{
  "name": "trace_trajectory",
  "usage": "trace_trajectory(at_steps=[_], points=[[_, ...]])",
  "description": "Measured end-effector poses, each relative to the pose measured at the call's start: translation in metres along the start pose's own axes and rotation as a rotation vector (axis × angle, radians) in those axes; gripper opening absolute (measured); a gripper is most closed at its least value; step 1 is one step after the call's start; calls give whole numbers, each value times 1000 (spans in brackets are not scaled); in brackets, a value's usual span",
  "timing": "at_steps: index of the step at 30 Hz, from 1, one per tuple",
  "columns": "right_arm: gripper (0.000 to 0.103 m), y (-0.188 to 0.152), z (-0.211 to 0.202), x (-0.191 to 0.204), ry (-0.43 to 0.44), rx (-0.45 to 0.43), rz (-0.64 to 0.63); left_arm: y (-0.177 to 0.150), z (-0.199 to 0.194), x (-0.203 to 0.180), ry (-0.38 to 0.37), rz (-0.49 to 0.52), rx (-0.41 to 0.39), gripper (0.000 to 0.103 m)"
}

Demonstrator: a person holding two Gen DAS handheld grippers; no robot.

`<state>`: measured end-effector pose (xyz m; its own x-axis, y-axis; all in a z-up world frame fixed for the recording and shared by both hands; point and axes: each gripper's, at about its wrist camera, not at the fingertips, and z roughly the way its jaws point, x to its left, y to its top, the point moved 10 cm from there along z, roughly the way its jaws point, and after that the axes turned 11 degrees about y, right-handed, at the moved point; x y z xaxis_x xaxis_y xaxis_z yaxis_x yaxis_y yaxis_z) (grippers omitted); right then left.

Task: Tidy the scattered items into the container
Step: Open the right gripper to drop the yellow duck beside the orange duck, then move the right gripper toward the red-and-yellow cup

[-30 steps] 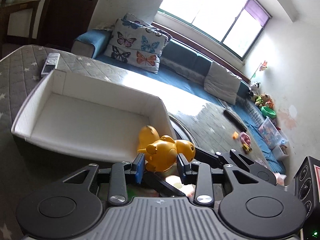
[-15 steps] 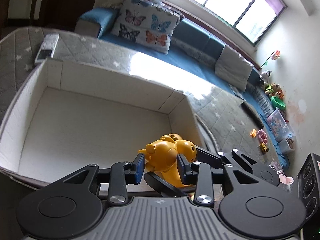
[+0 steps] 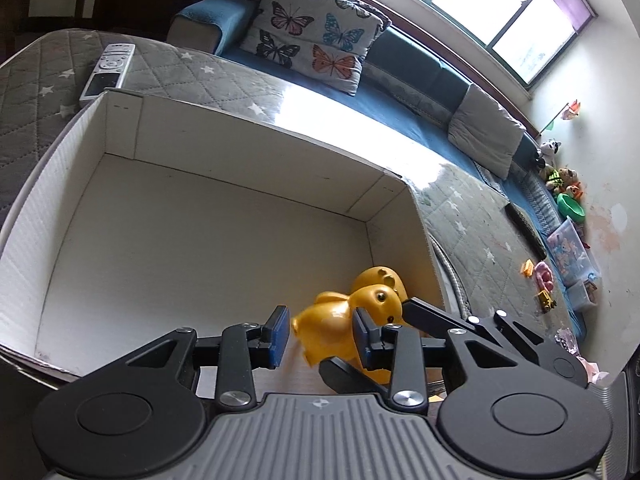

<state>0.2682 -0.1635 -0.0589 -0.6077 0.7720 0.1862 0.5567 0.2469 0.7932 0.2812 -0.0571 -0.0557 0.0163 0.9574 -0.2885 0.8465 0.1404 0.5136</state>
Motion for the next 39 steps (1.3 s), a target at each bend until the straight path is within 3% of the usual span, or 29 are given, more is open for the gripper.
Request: trace_trajectory(at_steps=[22, 32, 39], points=[[72, -13, -63, 17, -34, -90, -18, -19, -59, -13, 4, 27, -111, 37], [72, -55, -95, 9, -103, -75, 10, -50, -73, -43, -35, 86, -120, 37], [72, -85, -101, -4, -129, -35, 69, -68, -59, -62, -68, 88, -63, 37]])
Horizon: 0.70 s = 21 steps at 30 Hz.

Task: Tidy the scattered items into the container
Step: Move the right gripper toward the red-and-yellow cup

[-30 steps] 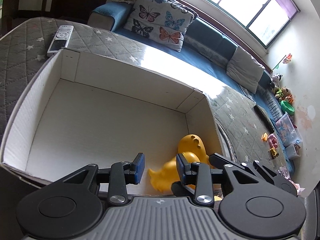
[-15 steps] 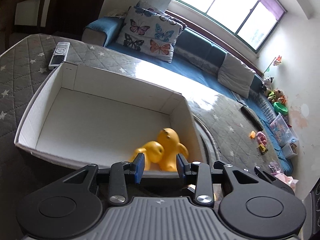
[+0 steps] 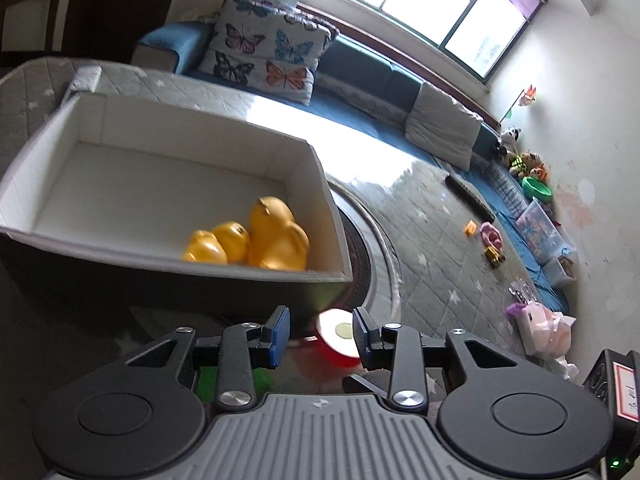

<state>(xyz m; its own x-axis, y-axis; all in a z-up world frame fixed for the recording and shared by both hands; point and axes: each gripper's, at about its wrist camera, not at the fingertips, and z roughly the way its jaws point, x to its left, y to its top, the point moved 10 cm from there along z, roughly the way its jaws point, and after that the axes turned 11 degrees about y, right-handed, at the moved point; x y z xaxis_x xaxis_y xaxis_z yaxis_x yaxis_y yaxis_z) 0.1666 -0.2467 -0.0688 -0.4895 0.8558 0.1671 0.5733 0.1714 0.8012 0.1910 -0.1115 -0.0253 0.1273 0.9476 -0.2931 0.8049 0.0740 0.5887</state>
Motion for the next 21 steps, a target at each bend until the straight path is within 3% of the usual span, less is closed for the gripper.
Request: trace_trajectory(at_steps=[14, 21], points=[[72, -9, 19, -15, 11, 8, 68, -8, 42, -5, -28, -161, 84, 37], [68, -7, 26, -14, 18, 17, 49, -10, 58, -5, -15, -187, 105, 37]])
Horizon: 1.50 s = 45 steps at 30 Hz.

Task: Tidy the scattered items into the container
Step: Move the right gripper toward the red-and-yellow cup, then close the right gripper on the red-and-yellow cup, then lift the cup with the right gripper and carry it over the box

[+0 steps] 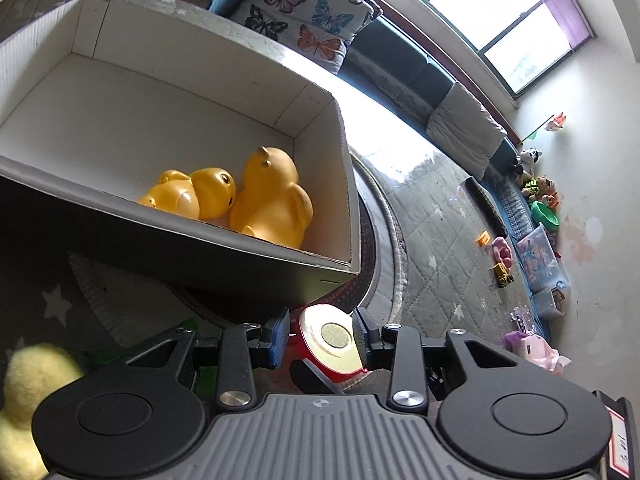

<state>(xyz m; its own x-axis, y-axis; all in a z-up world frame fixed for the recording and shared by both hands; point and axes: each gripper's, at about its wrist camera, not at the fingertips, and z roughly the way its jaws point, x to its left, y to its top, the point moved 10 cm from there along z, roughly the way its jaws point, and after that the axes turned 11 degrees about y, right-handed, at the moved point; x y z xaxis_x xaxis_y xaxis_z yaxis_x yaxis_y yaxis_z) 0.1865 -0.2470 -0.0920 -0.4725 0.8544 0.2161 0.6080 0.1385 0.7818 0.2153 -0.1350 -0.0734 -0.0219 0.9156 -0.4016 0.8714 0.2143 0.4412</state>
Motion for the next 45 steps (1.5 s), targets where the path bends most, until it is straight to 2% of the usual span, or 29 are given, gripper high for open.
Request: trace_trajectory(at_steps=[5, 10, 21, 26, 30, 38, 45], points=[[63, 1, 3, -1, 0, 7, -3, 1, 9, 2, 11, -15, 11, 37], [54, -2, 5, -4, 10, 13, 9, 0, 16, 4, 23, -20, 25, 37], [53, -4, 1, -7, 31, 2, 27, -1, 22, 5, 8, -35, 35, 37], [53, -4, -5, -3, 39, -14, 34, -4, 20, 3, -23, -42, 46, 37], [53, -1, -14, 4, 39, -30, 24, -8, 12, 2, -51, -53, 47, 33], [53, 15, -32, 26, 47, -80, -19, -3, -22, 4, -90, -61, -12, 31], [53, 48, -32, 45, 68, -134, -77, 27, -52, 8, -84, -44, -111, 29]])
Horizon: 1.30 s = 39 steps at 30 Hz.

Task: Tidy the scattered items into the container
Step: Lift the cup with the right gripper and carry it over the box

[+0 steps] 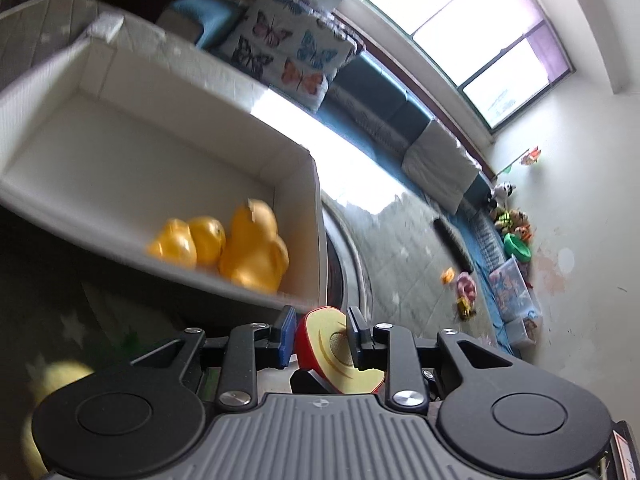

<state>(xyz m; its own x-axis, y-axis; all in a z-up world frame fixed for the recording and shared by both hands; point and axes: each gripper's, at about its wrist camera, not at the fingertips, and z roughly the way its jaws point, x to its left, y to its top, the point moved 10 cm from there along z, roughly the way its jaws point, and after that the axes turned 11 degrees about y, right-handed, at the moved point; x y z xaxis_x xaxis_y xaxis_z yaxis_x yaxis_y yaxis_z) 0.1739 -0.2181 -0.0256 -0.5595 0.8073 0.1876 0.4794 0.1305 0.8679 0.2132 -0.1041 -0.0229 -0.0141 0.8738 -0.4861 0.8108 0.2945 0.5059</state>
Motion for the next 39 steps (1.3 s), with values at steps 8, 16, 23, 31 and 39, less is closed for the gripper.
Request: trace_trajectory(at_steps=[8, 16, 23, 31, 39], points=[[53, 38, 45, -1, 41, -13, -6, 43, 6, 20, 38, -25, -60, 29], [53, 46, 100, 1, 62, 39, -18, 68, 28, 53, 113, -49, -67, 30], [53, 36, 129, 1, 58, 94, -17, 69, 44, 75, 160, -65, -48, 31], [54, 34, 127, 3, 49, 88, -24, 69, 43, 78, 165, -66, -54, 31], [58, 40, 110, 8, 39, 57, -30, 70, 26, 74, 175, -58, -90, 32]])
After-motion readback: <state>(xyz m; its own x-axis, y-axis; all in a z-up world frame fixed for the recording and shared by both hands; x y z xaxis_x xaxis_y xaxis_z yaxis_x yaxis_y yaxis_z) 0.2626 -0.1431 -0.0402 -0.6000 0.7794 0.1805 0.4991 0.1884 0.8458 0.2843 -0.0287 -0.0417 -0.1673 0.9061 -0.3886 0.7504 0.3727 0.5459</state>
